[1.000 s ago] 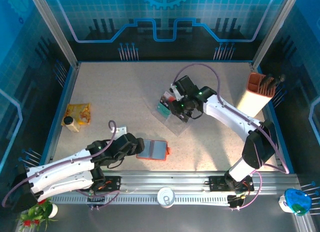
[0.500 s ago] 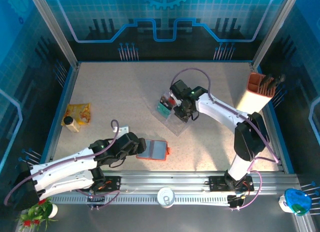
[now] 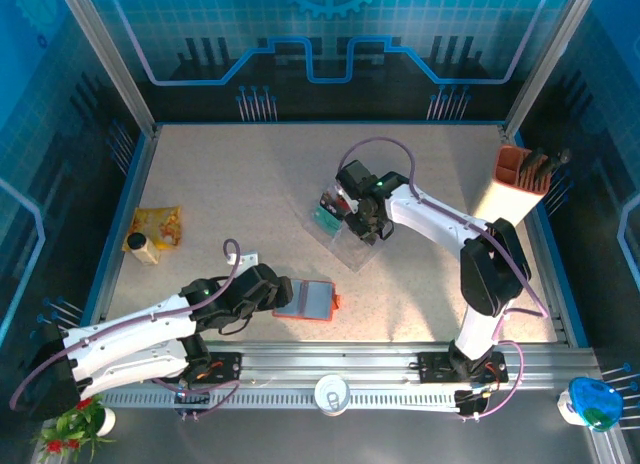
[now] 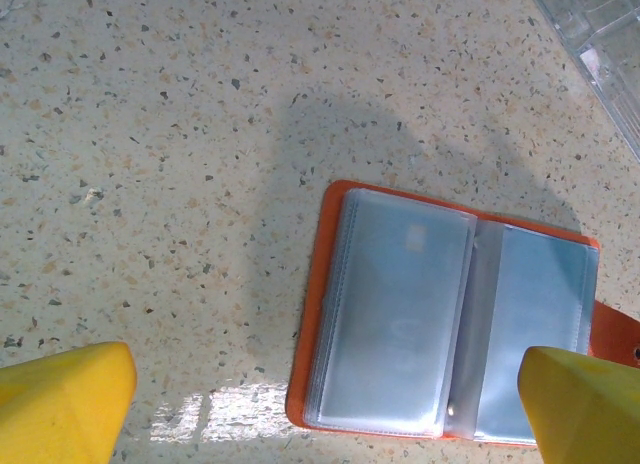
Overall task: Put the credit cards into the card holder
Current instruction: Pick up the credit card from the storage box.
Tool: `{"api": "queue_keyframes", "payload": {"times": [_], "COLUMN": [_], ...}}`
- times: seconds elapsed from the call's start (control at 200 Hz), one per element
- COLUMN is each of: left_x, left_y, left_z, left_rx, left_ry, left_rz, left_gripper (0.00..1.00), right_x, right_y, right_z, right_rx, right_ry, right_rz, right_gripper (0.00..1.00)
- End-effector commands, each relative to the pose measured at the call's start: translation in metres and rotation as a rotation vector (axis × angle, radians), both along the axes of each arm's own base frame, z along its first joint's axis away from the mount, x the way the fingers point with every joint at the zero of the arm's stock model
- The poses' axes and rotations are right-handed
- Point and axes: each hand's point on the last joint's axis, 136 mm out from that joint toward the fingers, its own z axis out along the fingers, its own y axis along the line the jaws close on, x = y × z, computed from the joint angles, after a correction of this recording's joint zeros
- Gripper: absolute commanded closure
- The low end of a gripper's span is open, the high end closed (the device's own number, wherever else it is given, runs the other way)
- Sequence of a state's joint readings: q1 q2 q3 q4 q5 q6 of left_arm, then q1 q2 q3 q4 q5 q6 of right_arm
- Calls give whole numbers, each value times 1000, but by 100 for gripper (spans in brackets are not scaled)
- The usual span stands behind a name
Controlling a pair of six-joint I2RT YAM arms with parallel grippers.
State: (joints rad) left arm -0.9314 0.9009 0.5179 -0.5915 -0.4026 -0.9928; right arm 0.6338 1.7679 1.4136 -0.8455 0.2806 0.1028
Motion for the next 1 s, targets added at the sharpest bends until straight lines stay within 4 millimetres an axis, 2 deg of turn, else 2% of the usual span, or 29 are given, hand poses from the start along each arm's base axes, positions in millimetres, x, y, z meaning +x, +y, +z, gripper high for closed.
{"api": "queue_keyframes", "payload": {"times": [0.0,0.14,0.375,0.615,0.715,0.995], "left_x": [-2,-2,-1,-1,0,4], "left_y": [3,3,3,3,3,-4], "left_z": [-7,-8,-8,-8,-8,-13], "left_rx": [9,11,9,13,14,29], "left_ry": [12,15,16,17,16,32], "left_rz": [-6,-6,-7,-9,-7,-34], "left_gripper": [1,1,1,1,1,1], "right_x": [2,3,3,3,2,-15], "right_y": [6,8,12,11,13,26], "right_z": [3,11,23,25,38,94], "right_rx": [15,33,63,65,95,297], "right_ry": [5,-2,-11,-12,-30,-89], "right_rz": [8,17,27,29,31,20], "right_gripper": [91,100,100,100,100,100]}}
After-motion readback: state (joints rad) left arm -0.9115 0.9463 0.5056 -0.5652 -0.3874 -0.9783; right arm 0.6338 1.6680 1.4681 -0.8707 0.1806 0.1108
